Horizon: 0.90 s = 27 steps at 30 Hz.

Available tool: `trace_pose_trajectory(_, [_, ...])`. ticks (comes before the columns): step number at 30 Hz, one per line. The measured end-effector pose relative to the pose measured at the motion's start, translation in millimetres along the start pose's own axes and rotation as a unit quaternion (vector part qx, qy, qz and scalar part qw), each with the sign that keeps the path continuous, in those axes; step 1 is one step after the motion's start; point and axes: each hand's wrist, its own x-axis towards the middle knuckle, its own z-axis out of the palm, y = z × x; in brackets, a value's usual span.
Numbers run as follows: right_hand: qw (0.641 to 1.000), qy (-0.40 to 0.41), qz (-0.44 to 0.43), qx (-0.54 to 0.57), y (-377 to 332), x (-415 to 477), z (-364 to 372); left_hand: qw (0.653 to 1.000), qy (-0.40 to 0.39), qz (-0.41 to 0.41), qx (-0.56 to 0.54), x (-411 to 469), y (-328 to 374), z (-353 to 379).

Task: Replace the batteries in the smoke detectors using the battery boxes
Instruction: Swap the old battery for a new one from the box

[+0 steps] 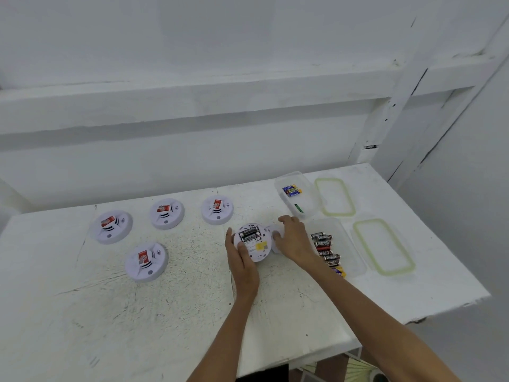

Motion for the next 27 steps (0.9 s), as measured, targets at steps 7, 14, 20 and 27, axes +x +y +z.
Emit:
trace_pose_trajectory(7, [0.974,-0.015,0.013,-0.224,-4,-15,18,0.997,0.025,-0.01,-0.077,-1,7,2])
trace_pose_trajectory(14, [0.986,-0.016,0.062,-0.153,-12,-11,12,0.996,0.054,-0.004,-0.071,2,3,1])
trace_pose_trajectory(20, [0.996,0.024,0.069,0.059,-14,-9,6,0.998,0.036,-0.01,-0.05,6,-6,2])
trace_pose_trajectory(27, [0.985,0.097,-0.053,0.134,-21,-22,5,0.999,-0.033,-0.007,-0.021,6,-10,-2])
